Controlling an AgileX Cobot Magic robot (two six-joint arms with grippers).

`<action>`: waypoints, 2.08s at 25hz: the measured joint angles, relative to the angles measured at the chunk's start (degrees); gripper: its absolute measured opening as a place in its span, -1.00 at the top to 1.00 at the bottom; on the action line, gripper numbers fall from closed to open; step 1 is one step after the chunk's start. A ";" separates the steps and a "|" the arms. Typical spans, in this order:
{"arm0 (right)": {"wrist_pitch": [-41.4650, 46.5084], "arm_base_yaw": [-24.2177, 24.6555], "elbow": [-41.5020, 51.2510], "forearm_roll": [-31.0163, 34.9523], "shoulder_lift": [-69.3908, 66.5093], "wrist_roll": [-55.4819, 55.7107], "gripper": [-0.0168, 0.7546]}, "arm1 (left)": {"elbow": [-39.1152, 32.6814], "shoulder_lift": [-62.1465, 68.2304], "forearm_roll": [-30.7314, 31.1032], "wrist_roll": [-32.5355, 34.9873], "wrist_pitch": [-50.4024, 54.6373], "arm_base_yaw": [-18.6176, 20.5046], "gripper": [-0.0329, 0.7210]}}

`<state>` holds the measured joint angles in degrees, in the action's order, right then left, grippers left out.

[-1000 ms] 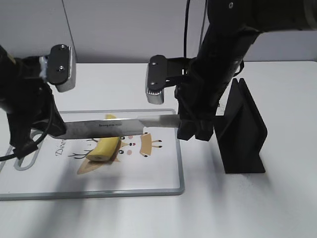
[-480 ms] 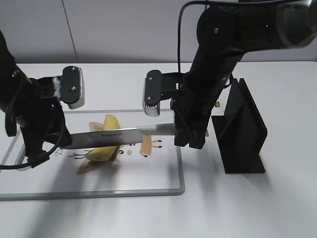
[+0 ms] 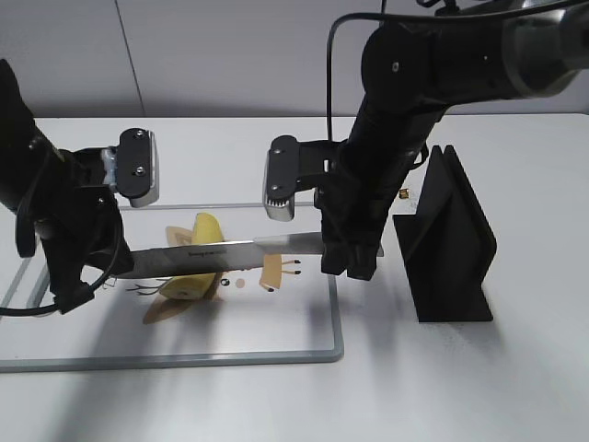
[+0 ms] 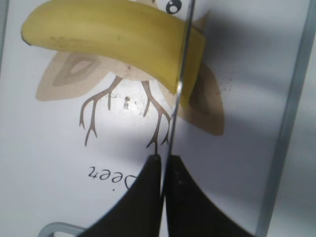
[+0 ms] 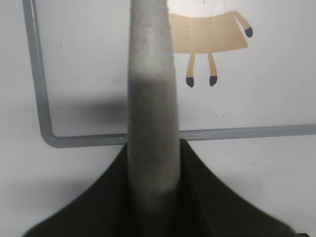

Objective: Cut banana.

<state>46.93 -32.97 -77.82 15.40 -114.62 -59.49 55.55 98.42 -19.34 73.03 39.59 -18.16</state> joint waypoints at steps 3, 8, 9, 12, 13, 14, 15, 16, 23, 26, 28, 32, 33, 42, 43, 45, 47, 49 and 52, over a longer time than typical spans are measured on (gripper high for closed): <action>0.00 0.00 0.00 0.11 -0.19 -0.02 0.53 | 0.00 0.05 0.00 0.00 -0.06 0.00 0.93; -0.06 0.00 0.00 0.24 -0.61 -0.02 0.53 | 0.00 0.07 0.13 0.00 -0.26 0.00 0.93; -0.13 0.00 0.00 0.24 -0.61 -0.02 0.53 | 0.00 0.07 0.20 0.00 -0.48 0.00 0.93; -0.51 0.00 0.00 0.24 -0.73 -0.02 0.53 | 0.00 0.07 0.40 0.00 -0.86 0.00 0.93; -0.68 0.00 0.00 0.24 -0.70 -0.02 0.53 | 0.00 0.07 0.44 0.00 -0.93 0.00 0.93; -0.80 0.00 0.00 0.24 -0.74 -0.02 0.53 | 0.00 0.07 0.44 0.06 -0.93 0.00 0.93; -0.93 0.00 0.00 0.24 -0.80 -0.02 0.53 | 0.00 0.07 0.44 0.06 -1.03 0.00 0.93; -1.10 0.00 0.00 0.24 -0.92 -0.02 0.53 | 0.00 0.12 0.50 0.06 -1.09 0.00 0.93; -1.33 0.00 0.00 0.37 -2.05 -0.02 0.53 | 0.00 0.90 0.62 0.11 -1.39 0.00 0.93; -1.40 0.00 0.00 0.42 -2.43 -0.02 0.53 | 0.00 1.17 0.62 0.11 -1.39 0.00 0.93; -1.45 0.00 0.00 0.44 -2.74 -0.02 0.53 | 0.17 2.03 0.62 0.25 -1.41 0.05 0.93; -1.85 0.00 -0.17 0.61 -4.26 -0.02 0.53 | 0.76 4.61 0.49 0.49 -1.29 0.05 0.93; -2.51 0.00 -0.17 0.61 -5.31 -0.02 0.53 | 0.65 5.88 0.32 0.45 -2.47 0.05 0.93; -2.75 0.14 -0.58 0.75 -7.98 -0.13 0.52 | 1.28 9.60 -0.15 0.64 -2.72 0.05 0.92; -2.69 0.19 -0.65 0.75 -8.05 -0.19 0.52 | 1.28 9.75 -0.21 0.64 -2.73 0.05 0.92; -2.68 0.19 -0.69 0.75 -8.25 -0.19 0.52 | 1.28 9.86 -0.21 0.64 -2.92 0.05 0.92; -2.74 0.20 -0.69 0.75 -8.25 -0.19 0.52 | 1.28 9.98 -0.21 0.64 -3.02 0.05 0.92; -2.74 0.25 -0.69 0.75 -8.25 -0.19 0.52 | 1.28 10.05 -0.25 0.64 -3.02 0.05 0.92; -2.74 0.25 -0.69 0.75 -8.19 -0.19 0.52 | 1.28 10.05 -0.27 0.64 -3.02 0.05 0.92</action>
<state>44.19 -32.72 -78.52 16.15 -122.81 -59.69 56.83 108.47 -19.62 73.68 36.57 -18.11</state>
